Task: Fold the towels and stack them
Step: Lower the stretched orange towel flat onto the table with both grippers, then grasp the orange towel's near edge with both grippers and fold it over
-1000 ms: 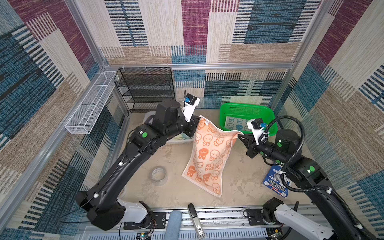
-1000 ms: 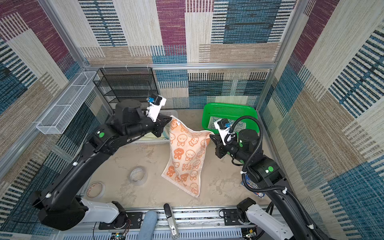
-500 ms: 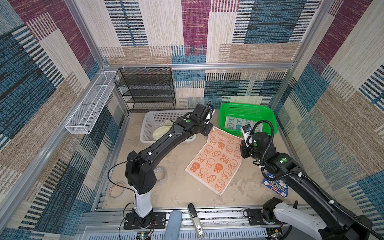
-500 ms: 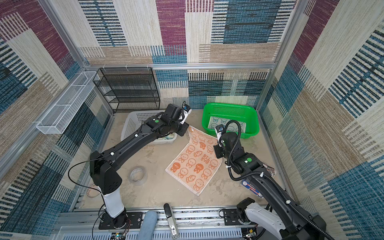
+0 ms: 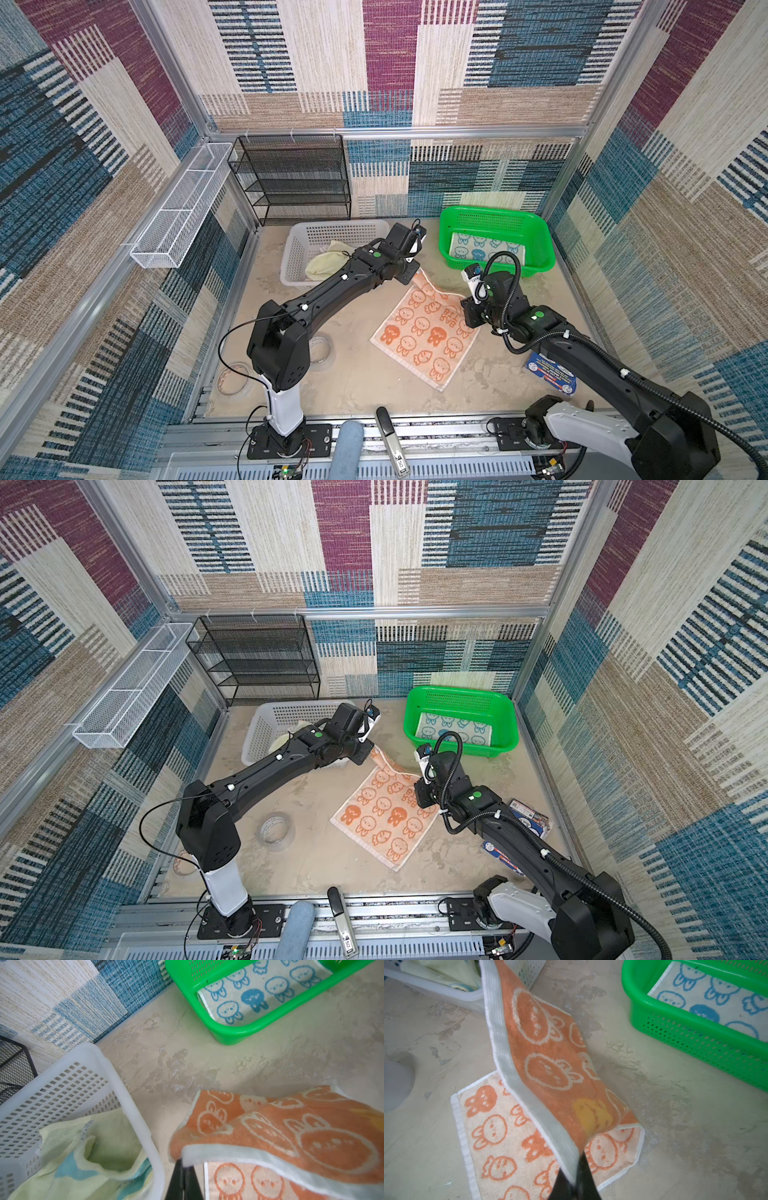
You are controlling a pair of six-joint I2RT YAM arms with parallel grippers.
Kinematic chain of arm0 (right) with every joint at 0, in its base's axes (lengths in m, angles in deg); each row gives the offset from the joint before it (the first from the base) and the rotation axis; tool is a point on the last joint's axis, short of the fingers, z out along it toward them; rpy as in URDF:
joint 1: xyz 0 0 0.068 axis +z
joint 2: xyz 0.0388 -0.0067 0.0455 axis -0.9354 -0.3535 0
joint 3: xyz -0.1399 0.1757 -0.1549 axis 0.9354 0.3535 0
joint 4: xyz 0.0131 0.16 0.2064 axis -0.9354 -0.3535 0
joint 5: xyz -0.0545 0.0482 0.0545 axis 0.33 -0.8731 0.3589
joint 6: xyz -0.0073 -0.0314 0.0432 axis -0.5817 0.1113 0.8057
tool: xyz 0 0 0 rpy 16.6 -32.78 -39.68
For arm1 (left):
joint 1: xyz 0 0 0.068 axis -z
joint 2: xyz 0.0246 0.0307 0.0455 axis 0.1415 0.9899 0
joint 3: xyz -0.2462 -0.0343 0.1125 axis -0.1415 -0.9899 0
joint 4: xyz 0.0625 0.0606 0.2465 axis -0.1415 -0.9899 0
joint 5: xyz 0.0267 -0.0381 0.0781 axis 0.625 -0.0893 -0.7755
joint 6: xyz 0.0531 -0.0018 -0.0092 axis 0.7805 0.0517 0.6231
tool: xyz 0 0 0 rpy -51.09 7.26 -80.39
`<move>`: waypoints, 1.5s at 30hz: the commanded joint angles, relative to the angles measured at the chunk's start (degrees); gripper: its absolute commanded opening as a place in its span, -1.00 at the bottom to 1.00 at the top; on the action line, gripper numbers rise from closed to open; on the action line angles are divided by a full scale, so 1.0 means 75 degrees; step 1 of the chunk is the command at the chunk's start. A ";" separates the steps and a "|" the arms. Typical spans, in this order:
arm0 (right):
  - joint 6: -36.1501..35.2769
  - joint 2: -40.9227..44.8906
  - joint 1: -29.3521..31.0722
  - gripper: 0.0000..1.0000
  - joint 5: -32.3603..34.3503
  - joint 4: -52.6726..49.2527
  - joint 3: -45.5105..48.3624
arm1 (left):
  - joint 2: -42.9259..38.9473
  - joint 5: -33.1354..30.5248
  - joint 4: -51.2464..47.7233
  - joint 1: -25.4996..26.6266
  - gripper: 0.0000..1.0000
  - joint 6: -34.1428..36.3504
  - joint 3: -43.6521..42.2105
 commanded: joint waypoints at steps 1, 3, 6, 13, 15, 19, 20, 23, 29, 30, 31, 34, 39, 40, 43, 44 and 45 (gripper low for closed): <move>0.0306 0.0326 0.0021 -1.00 -0.0671 0.0164 0.0035 | -0.0101 -0.0166 0.0308 -0.0055 -1.00 0.0199 -0.0273; 0.0370 0.0546 0.0029 -1.00 -0.0984 0.0235 0.0079 | -0.0103 -0.0168 0.0332 -0.0093 -1.00 0.0101 -0.0337; 0.0522 0.0562 0.0042 -1.00 -0.1479 0.0241 0.0123 | -0.0155 -0.0031 0.0367 -0.0108 -1.00 0.0064 -0.0390; 0.0844 0.0704 0.0625 -1.00 -0.2098 0.0451 0.0720 | -0.0655 0.0198 0.0703 -0.0105 -1.00 0.0422 -0.1119; 0.0927 0.0713 0.0845 -1.00 -0.2322 0.0561 0.0915 | -0.0919 0.0335 0.0936 -0.0105 -1.00 0.0489 -0.1595; 0.1024 0.0604 0.1183 -1.00 -0.2707 0.0852 0.1235 | -0.1355 0.0552 0.1286 -0.0105 -1.00 0.0371 -0.2495; 0.1035 0.0551 0.1253 -1.00 -0.2756 0.0865 0.1258 | -0.1480 0.0594 0.1369 -0.0105 -1.00 0.0313 -0.2719; 0.1047 0.0532 0.1333 -1.00 -0.2889 0.0892 0.1205 | -0.1763 0.0687 0.1555 -0.0105 -1.00 0.0157 -0.3227; 0.0753 0.0740 0.1334 -1.00 -0.2618 0.0187 0.0501 | -0.1890 0.0825 0.1518 -0.0105 -1.00 -0.0016 -0.3351; 0.0726 0.0745 0.1334 -1.00 -0.2741 0.0165 0.0429 | -0.1884 0.0839 0.1475 -0.0105 -1.00 -0.0024 -0.3350; 0.0771 0.0717 0.1333 -1.00 -0.2858 0.0163 0.0399 | -0.1906 0.0841 0.1441 -0.0105 -1.00 -0.0037 -0.3369; 0.1074 0.0578 0.1345 -1.00 -0.3002 0.0361 0.0656 | -0.1978 0.0817 0.1539 -0.0105 -1.00 -0.0038 -0.3572; 0.1783 0.0466 0.1403 -1.00 -0.2975 0.0950 0.1530 | -0.2114 0.0990 0.1664 -0.0111 -1.00 0.0030 -0.3907; 0.1917 0.0481 0.1432 -1.00 -0.3001 0.1072 0.1696 | -0.2146 0.1016 0.1656 -0.0105 -1.00 0.0035 -0.3961; 0.2204 0.0459 0.1532 -1.00 -0.3179 0.1426 0.2011 | -0.2253 0.0939 0.1655 -0.0105 -1.00 0.0002 -0.4126; 0.2260 0.0430 0.1555 -1.00 -0.3237 0.1503 0.2119 | -0.2299 0.0924 0.1648 -0.0105 -1.00 -0.0023 -0.4183; 0.2294 0.0376 0.1569 -1.00 -0.3290 0.1565 0.2220 | -0.2333 0.0940 0.1638 -0.0105 -1.00 -0.0041 -0.4232</move>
